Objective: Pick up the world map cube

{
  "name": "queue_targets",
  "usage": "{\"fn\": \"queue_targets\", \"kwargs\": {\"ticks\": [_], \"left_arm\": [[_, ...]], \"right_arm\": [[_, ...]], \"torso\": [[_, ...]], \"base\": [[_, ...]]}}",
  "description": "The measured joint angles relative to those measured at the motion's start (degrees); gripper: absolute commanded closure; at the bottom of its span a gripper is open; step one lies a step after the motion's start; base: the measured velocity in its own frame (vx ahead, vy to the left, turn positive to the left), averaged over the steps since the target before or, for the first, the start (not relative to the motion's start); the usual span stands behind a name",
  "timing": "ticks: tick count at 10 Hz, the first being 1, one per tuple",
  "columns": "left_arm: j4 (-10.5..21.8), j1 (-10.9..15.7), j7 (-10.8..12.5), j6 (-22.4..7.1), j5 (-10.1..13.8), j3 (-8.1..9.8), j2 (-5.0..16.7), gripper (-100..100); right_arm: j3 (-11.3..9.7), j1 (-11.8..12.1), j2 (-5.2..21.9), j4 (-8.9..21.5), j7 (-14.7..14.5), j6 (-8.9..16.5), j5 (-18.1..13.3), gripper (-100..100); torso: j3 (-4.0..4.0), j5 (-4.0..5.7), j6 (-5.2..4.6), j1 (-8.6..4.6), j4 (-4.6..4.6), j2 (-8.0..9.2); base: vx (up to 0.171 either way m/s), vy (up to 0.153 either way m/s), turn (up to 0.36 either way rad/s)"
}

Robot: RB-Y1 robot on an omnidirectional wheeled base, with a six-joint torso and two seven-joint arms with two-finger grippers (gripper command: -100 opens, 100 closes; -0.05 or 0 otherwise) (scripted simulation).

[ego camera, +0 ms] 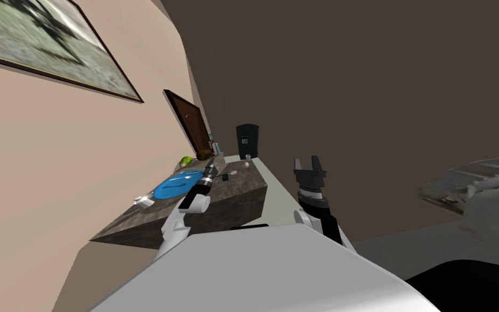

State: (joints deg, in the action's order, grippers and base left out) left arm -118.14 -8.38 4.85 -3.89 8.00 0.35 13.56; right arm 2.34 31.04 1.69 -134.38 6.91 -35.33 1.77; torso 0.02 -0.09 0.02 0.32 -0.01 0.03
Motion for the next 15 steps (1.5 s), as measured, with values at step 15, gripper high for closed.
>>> {"fn": "queue_targets", "kwargs": {"ticks": [15], "left_arm": [[18.56, 16.68, 5.49, -24.64, 4.39, -0.43, 7.96, -100]], "right_arm": [[0.0, 0.0, 0.0, 0.0, 0.0, 0.0, 0.0, 0]], "torso": [[0.02, 0.03, -0.01, -0.1, -0.01, 0.03]], "base": [[-0.028, 0.062, -0.069]]}}
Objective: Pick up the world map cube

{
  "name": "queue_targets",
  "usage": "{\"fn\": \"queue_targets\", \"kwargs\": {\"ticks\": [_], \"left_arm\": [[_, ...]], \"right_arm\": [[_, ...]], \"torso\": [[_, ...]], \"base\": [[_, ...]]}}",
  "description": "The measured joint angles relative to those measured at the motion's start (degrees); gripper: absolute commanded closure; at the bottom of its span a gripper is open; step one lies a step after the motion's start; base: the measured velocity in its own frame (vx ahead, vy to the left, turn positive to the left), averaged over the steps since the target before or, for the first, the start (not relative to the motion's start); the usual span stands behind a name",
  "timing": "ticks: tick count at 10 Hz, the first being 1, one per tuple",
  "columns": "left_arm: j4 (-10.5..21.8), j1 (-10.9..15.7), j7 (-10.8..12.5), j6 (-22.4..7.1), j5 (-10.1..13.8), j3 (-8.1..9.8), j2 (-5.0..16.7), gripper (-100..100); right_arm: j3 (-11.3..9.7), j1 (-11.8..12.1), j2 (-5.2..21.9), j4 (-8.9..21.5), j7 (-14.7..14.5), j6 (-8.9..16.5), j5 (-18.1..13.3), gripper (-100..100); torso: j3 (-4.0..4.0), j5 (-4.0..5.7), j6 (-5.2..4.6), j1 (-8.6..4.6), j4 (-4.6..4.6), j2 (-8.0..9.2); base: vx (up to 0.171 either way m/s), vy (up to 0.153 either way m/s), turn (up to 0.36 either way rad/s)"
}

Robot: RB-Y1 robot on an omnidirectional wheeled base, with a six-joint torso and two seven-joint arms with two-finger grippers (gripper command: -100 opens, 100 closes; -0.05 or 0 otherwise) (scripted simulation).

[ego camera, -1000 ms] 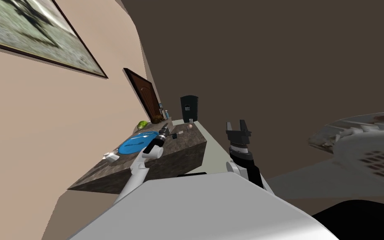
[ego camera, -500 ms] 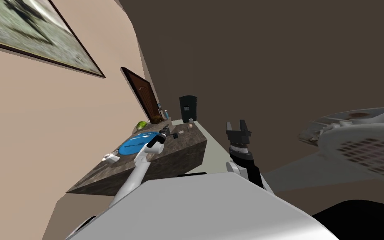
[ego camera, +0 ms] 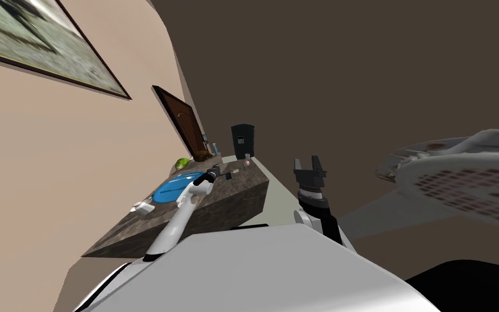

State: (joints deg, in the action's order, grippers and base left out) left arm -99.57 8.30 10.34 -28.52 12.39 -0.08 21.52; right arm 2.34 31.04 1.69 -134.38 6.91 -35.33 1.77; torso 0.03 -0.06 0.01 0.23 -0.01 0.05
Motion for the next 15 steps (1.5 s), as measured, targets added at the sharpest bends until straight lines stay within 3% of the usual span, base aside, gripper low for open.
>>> {"fn": "queue_targets", "kwargs": {"ticks": [4, 7, 9, 15], "left_arm": [[5.28, 3.74, 0.86, -6.92, 0.67, 0.09, 1.44, -100], [10.97, 7.72, 1.13, -11.12, 2.83, 0.19, 4.18, -100], [12.9, 8.65, 1.36, -14.1, 3.15, 0.3, 4.77, -100], [22.12, 15.03, 1.41, -23.06, 6.13, 0.72, 8.7, -100]], "right_arm": [[0.0, 0.01, 0.0, 0.0, 0.0, 0.0, 0.0, 0], [0.0, 0.0, 0.0, 0.0, 0.0, 0.0, 0.0, 0], [0.0, 0.01, 0.0, 0.0, 0.0, 0.0, 0.0, 0], [0.0, 0.01, 0.0, 0.0, 0.0, 0.0, 0.0, 0]], "torso": [[-0.05, 0.02, 0.04, -0.13, 0.02, -0.09], [-0.04, 0.01, 0.01, -0.04, 0.02, -0.08], [-0.04, 0.01, 0.04, -0.14, 0.02, -0.06], [-0.06, 0.04, 0.01, -0.19, 0.02, -0.11]], "base": [[-0.016, 0.041, -0.069], [-0.019, 0.048, -0.091], [-0.02, 0.02, -0.061], [-0.014, 0.023, -0.078]]}}
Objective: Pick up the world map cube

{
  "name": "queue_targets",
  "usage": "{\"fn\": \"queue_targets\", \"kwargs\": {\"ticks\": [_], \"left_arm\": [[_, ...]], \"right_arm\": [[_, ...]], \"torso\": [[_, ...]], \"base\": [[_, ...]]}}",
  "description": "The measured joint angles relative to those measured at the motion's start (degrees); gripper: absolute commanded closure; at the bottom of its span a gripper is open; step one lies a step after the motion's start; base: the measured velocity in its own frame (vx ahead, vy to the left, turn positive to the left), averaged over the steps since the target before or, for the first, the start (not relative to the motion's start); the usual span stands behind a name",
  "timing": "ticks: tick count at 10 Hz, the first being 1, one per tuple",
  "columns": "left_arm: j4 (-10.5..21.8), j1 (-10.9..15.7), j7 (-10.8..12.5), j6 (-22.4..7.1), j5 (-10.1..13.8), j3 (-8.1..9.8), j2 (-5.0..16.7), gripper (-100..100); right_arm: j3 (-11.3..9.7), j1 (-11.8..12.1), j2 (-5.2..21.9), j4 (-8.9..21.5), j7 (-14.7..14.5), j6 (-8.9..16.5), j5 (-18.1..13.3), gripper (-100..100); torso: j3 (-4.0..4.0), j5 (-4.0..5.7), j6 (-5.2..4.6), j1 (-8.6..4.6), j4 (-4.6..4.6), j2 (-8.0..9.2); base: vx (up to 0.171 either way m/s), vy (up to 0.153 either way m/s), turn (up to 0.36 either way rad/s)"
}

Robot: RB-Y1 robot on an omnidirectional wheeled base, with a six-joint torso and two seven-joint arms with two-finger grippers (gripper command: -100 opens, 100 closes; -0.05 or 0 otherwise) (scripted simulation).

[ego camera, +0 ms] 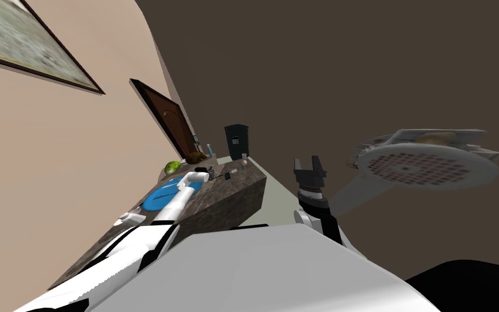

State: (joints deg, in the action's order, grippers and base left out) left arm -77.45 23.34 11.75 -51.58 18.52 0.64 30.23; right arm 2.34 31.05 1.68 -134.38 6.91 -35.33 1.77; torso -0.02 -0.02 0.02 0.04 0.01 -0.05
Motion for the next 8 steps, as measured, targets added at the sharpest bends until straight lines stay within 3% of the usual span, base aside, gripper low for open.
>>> {"fn": "queue_targets", "kwargs": {"ticks": [8], "left_arm": [[12.98, 7.24, -0.67, -11.06, 3.62, 0.65, 4.62, -100]], "right_arm": [[0.0, 0.01, 0.0, 0.0, 0.0, 0.0, 0.0, 0]], "torso": [[-0.02, -0.01, 0.04, -0.03, 0.02, -0.02]], "base": [[-0.006, 0.011, -0.074]]}}
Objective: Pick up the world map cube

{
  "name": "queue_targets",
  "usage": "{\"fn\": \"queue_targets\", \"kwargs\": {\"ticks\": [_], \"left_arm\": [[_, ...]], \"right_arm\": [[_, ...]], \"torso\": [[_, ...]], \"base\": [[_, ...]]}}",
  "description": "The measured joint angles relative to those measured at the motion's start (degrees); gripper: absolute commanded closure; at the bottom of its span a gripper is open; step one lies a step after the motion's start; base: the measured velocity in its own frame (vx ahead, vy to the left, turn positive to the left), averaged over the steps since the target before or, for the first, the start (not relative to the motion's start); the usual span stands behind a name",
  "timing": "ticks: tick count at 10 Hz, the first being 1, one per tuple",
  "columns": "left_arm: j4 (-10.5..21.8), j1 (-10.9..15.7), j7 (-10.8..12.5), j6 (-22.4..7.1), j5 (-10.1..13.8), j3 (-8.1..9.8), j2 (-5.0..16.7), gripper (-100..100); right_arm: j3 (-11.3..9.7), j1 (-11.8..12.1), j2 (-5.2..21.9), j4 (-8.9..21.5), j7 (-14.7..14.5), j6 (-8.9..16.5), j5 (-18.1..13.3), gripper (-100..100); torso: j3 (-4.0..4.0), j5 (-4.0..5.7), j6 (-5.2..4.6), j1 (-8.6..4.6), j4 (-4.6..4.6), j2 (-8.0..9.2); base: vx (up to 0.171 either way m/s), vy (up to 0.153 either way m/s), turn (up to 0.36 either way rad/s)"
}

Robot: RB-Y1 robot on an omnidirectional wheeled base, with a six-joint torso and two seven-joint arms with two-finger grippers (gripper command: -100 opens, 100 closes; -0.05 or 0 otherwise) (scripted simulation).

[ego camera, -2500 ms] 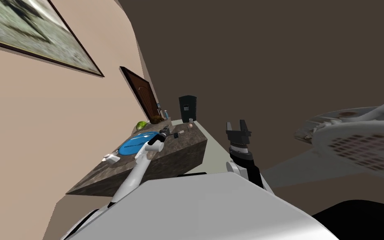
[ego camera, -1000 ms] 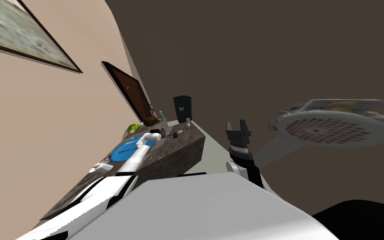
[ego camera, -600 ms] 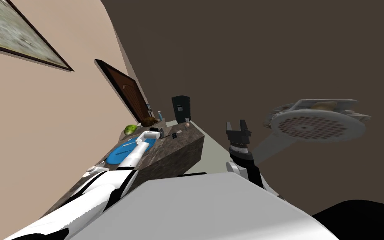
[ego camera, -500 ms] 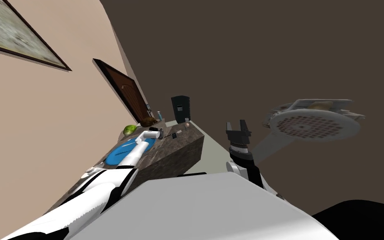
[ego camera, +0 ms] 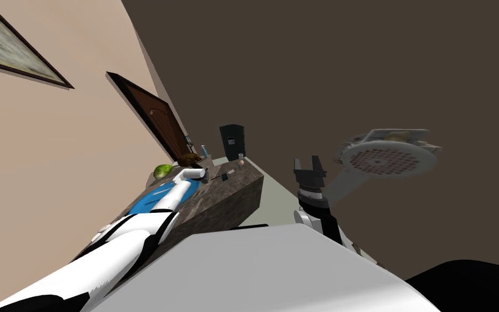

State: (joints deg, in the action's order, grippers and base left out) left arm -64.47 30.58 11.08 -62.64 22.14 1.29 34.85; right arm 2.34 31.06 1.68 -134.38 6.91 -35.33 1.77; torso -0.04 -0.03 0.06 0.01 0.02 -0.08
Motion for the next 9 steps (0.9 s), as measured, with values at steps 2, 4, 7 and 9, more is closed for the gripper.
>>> {"fn": "queue_targets", "kwargs": {"ticks": [2, 4, 7, 9], "left_arm": [[3.89, 1.99, -0.53, -1.67, 0.9, 0.12, 0.95, -100], [5.8, 3.12, -0.41, -4.76, 1.71, 0.3, 2.0, -100], [10.28, 5.17, -1.38, -7.45, 3.2, 0.68, 3.45, -100], [14.66, 7.28, -2.11, -9.52, 4.28, 0.87, 4.53, -100]], "right_arm": [[0.0, 0.0, 0.0, 0.0, 0.0, 0.0, 0.0, 0], [0.0, 0.0, 0.0, 0.0, 0.0, 0.0, 0.0, 0], [0.0, 0.0, 0.0, 0.0, 0.0, 0.0, 0.0, 0], [0.0, 0.0, 0.0, 0.0, 0.0, 0.0, 0.0, 0]], "torso": [[-0.01, 0.02, -0.04, -0.05, 0.0, -0.02], [0.01, 0.02, -0.03, -0.06, -0.01, 0.0], [-0.01, 0.03, -0.03, -0.09, 0.0, -0.03], [-0.01, 0.03, -0.02, -0.1, 0.0, -0.03]], "base": [[-0.003, -0.001, -0.094], [-0.005, -0.004, -0.09], [0.002, -0.009, -0.053], [0.003, -0.015, -0.086]]}}
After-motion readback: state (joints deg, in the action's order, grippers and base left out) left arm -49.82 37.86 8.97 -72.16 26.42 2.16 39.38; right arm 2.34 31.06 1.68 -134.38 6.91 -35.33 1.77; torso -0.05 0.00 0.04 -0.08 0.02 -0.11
